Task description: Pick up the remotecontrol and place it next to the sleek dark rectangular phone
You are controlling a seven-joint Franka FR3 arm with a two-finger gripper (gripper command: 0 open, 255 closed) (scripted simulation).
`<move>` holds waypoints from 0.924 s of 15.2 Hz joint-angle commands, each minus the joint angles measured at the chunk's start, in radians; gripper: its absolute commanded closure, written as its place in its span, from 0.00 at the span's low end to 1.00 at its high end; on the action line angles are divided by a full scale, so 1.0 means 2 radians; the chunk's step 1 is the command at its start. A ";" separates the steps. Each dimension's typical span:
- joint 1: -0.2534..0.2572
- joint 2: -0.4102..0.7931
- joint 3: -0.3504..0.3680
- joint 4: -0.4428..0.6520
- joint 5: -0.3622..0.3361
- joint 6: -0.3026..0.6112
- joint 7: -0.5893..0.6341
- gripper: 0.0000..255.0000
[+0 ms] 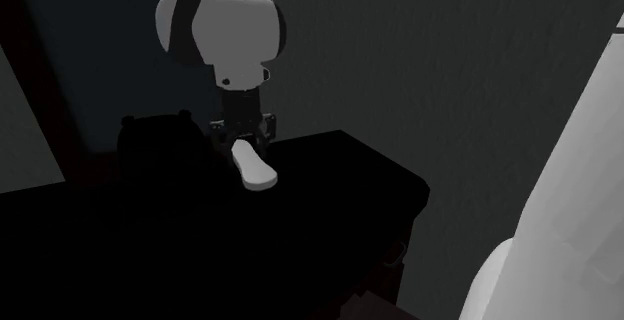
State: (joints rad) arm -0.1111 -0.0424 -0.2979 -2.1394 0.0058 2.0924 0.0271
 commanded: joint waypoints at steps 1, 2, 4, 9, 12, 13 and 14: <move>0.013 -0.004 0.014 -0.006 0.000 0.002 0.026 1.00; 0.019 -0.006 0.021 -0.009 0.000 0.003 0.039 1.00; 0.031 -0.008 0.034 -0.012 0.000 0.004 0.064 1.00; 0.060 -0.006 0.066 -0.010 0.003 0.005 0.125 1.00; 0.078 0.001 0.085 -0.002 0.005 0.004 0.160 1.00; 0.084 0.004 0.091 0.002 0.006 0.004 0.172 1.00; 0.090 0.008 0.097 0.007 0.007 0.004 0.184 1.00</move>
State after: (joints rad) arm 0.0513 -0.0455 -0.1235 -2.1431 0.0133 2.0345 0.3682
